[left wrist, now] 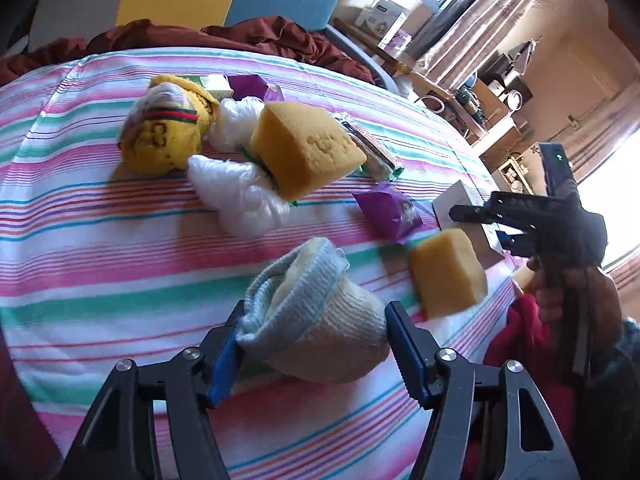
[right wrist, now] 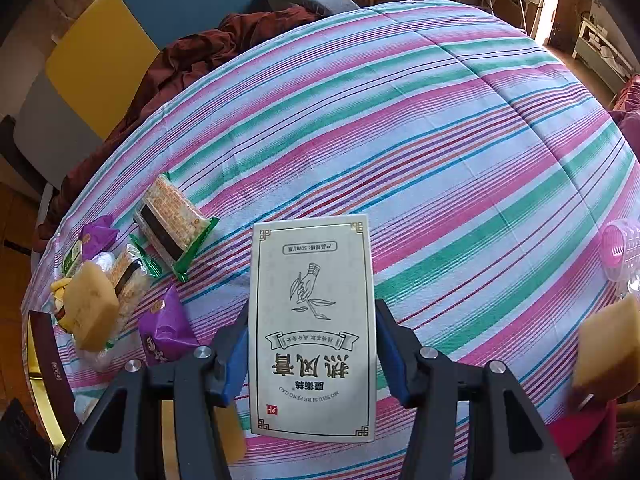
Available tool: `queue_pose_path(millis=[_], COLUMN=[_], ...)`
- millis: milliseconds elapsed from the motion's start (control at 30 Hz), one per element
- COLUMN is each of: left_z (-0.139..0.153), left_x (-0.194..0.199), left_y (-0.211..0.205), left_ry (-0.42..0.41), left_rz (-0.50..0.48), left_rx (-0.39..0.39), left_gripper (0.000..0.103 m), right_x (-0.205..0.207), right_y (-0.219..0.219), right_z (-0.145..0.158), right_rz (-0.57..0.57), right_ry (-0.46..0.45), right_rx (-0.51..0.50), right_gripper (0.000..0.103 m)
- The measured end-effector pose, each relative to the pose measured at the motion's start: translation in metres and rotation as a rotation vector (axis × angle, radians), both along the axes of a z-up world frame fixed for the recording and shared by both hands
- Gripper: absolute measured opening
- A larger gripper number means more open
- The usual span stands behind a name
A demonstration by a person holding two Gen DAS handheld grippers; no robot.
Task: Organize objects
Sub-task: 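Grasp the grey knit sock roll with the left gripper while the right gripper holds the box, then carry the grey sock into the gold tray and open the left gripper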
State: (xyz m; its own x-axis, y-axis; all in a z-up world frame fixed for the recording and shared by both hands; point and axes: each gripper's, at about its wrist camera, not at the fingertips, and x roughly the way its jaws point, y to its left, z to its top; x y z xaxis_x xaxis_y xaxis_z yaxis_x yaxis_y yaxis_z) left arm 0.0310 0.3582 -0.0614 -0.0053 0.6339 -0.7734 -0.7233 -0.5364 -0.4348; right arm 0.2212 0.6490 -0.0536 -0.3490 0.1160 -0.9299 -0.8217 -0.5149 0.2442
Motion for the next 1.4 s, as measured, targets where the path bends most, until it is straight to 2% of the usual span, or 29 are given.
queue_pose_path(millis=[233,367,500,767,967,1200,1400], left_z=[0.007,0.008,0.009,0.022,0.042,0.061,0.073], left_x=[0.007,0.012,0.019,0.028,0.023,0.012,-0.007], left_y=[-0.012,-0.011,-0.012,-0.022,-0.041,-0.070,-0.106], left_ry=[0.057,0.108,0.177,0.253,0.297,0.311,0.338], left_rz=[-0.008,-0.021,-0.046,-0.042,0.009,0.089,0.180], left_rx=[0.012,0.003,-0.008,0.012,0.037,0.050,0.030], left_gripper=[0.067,0.067,0.066,0.066,0.066,0.066,0.066], right_x=[-0.004,-0.011,-0.016,-0.019,-0.018,-0.016,-0.013], right_y=[-0.001,-0.006,-0.012,-0.010,-0.009,-0.005,0.000], right_z=[-0.003,-0.011,-0.011,-0.012,-0.014,-0.016,-0.017], right_rz=[0.018,0.032,0.044,0.076,0.091,0.105,0.116], right_ry=[-0.011,-0.062,-0.111,-0.134,-0.156,-0.177,-0.190], right_rx=[-0.008,-0.023,0.040,0.094,0.111,0.126,0.137], right_gripper=[0.057,0.056,0.053,0.053,0.053,0.053,0.053])
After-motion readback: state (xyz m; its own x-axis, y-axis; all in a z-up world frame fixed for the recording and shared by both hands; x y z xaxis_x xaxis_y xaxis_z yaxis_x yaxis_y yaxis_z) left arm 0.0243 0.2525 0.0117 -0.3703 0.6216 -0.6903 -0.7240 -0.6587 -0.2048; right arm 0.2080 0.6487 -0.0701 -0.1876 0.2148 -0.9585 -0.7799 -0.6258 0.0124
